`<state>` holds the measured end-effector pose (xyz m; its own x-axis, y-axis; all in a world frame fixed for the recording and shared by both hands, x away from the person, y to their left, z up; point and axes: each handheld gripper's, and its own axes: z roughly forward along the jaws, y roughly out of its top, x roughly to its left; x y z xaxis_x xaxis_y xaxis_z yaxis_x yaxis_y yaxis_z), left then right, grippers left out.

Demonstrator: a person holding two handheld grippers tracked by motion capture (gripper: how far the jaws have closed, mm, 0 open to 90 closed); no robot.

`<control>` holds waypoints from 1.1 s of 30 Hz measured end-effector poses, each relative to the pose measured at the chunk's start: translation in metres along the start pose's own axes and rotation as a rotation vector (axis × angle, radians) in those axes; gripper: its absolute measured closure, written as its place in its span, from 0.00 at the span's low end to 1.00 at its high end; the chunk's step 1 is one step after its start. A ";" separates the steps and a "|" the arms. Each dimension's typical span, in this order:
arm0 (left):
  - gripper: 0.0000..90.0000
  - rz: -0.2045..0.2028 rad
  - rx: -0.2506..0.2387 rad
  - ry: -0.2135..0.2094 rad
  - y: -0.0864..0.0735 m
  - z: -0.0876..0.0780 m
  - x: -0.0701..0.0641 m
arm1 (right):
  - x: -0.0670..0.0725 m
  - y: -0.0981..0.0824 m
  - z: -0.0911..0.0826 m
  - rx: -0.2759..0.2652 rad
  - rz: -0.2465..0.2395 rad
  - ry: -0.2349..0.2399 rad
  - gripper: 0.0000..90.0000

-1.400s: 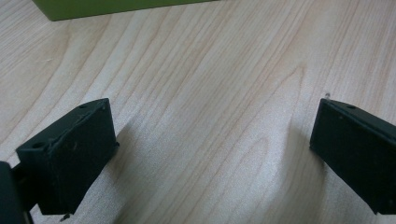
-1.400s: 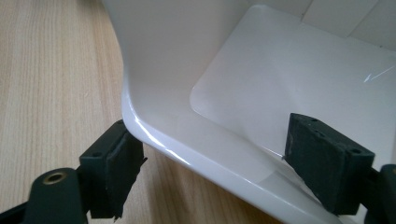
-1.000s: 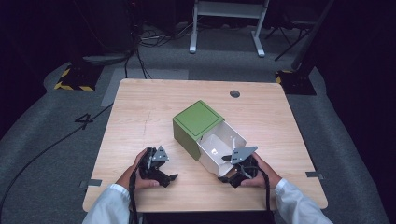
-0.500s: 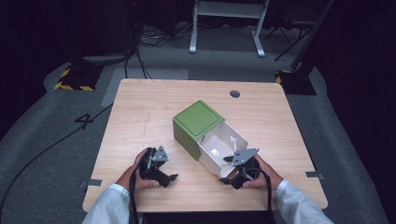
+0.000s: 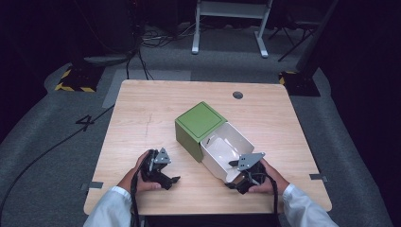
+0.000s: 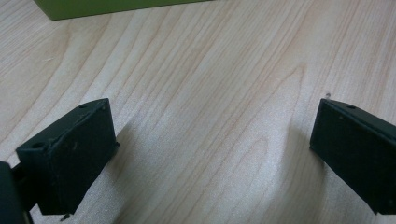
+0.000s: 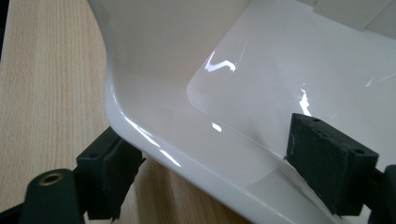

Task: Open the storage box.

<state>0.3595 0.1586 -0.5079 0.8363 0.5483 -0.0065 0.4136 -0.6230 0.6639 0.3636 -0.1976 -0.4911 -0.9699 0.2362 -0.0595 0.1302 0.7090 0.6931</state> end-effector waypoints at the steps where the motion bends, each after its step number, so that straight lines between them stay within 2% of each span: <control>1: 0.01 0.000 0.000 0.000 0.000 0.000 0.000 | 0.000 0.001 0.000 0.001 0.000 -0.004 0.20; 4: 0.01 0.000 0.000 0.000 0.000 0.000 0.000 | -0.001 0.002 0.000 -0.016 -0.006 -0.006 0.20; 16: 0.01 0.000 0.000 -0.001 0.000 0.000 0.000 | 0.001 0.004 -0.007 -0.017 -0.026 -0.001 0.22; 18: 0.01 0.000 0.000 -0.001 0.000 0.000 0.000 | 0.001 0.005 -0.010 -0.020 -0.033 -0.002 0.22; 19: 0.01 0.000 0.000 -0.001 0.000 0.000 0.000 | 0.000 0.007 -0.016 -0.048 -0.027 -0.006 0.22; 22: 0.01 0.000 0.000 -0.001 0.000 0.000 0.000 | 0.000 0.009 -0.020 -0.050 -0.027 -0.014 0.22; 26: 0.01 0.000 0.000 -0.001 0.000 0.000 0.000 | 0.001 0.009 -0.029 -0.082 -0.020 -0.022 0.22; 33: 0.01 0.001 0.000 -0.001 0.000 0.000 0.000 | 0.000 0.005 -0.036 -0.092 -0.012 -0.029 0.22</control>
<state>0.3596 0.1586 -0.5078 0.8367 0.5476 -0.0066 0.4131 -0.6233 0.6639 0.3565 -0.2180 -0.4616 -0.9646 0.2485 -0.0879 0.0983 0.6485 0.7549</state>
